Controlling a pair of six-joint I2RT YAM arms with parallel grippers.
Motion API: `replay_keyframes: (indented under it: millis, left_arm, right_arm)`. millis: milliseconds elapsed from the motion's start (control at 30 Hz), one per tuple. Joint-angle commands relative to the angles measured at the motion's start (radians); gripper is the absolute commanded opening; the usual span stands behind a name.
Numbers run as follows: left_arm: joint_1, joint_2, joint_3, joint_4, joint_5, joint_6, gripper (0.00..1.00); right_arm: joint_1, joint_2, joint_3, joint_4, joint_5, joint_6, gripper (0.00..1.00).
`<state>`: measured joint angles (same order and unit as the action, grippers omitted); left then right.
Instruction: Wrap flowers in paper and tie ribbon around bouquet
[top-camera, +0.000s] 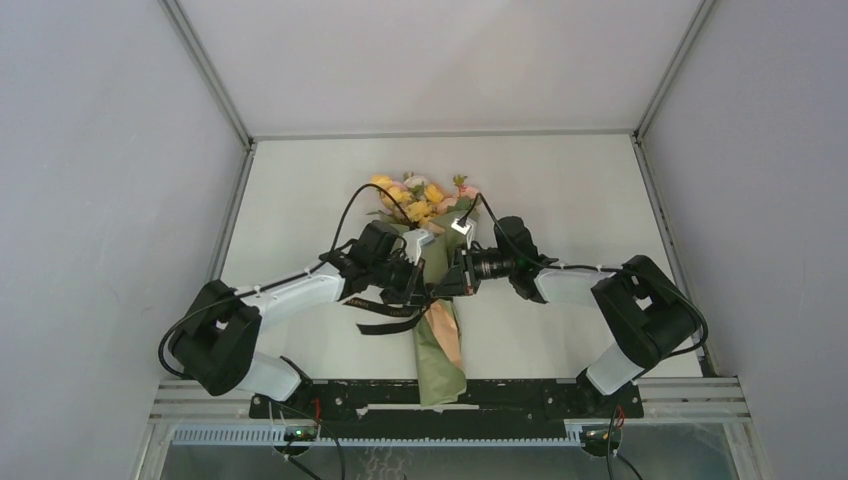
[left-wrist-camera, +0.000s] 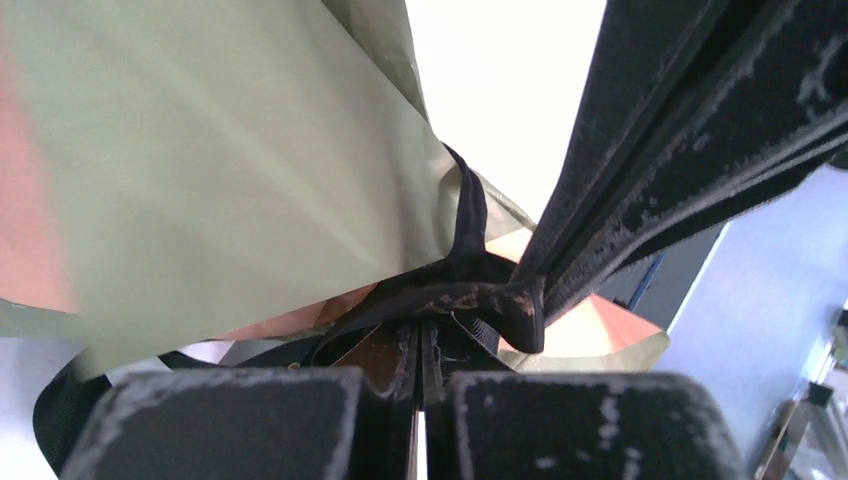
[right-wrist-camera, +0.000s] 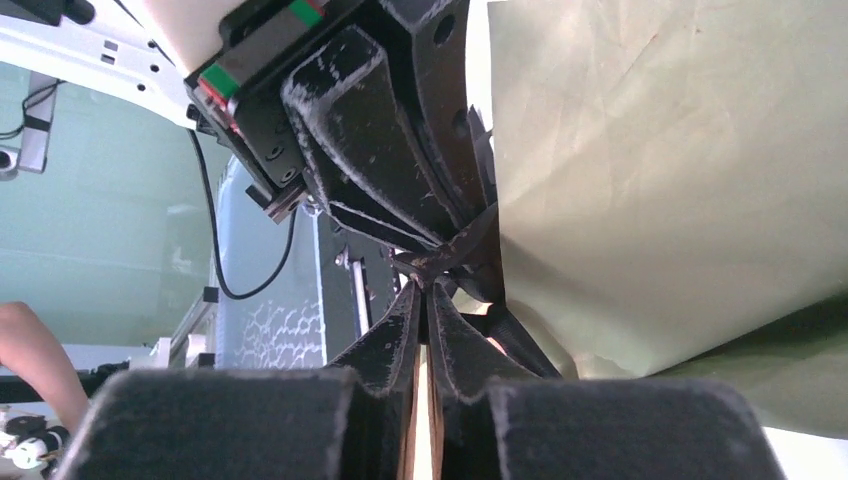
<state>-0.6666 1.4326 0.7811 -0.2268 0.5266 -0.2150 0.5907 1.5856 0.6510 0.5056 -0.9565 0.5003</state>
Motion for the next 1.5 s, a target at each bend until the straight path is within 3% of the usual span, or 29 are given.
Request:
replay_keyframes:
  millis: [0,100,300,400,633,800,933,1067,1233,1467]
  left_arm:
    - [0.021,0.0,-0.034,0.167,0.0,-0.121,0.0]
    - [0.022,0.012,-0.064,0.261,0.028,-0.165,0.0]
    - [0.025,0.038,-0.113,0.377,0.005,-0.203,0.0]
    - [0.026,0.053,-0.132,0.428,-0.008,-0.213,0.0]
    - [0.028,0.064,-0.138,0.456,-0.027,-0.207,0.0]
    - [0.028,0.064,-0.14,0.458,-0.023,-0.203,0.0]
    - [0.028,0.067,-0.137,0.456,-0.019,-0.201,0.0]
    - [0.028,0.07,-0.128,0.471,-0.017,-0.191,0.0]
    - [0.021,0.063,-0.101,0.499,0.031,-0.165,0.0]
    - [0.014,0.052,-0.098,0.478,0.044,-0.146,0.0]
  right_arm:
    - [0.018,-0.017,-0.006,0.081,0.004,0.046,0.13]
    - [0.03,-0.021,-0.005,0.084,-0.004,0.049,0.2]
    - [0.024,-0.078,-0.005,0.003,0.025,0.02,0.5]
    - [0.007,-0.12,0.027,-0.105,0.052,-0.029,0.56]
    - [-0.054,-0.207,0.185,-0.556,0.19,-0.212,0.58]
    - [-0.12,-0.185,0.19,-0.558,0.298,-0.191,0.5]
    - [-0.143,-0.131,0.19,-0.521,0.299,-0.166,0.45]
    - [-0.159,-0.124,0.193,-0.473,0.235,-0.168,0.53]
    - [-0.18,-0.14,0.195,-0.537,0.166,-0.214,0.59]
    - [-0.296,-0.217,0.171,-0.622,0.234,-0.208,0.61]
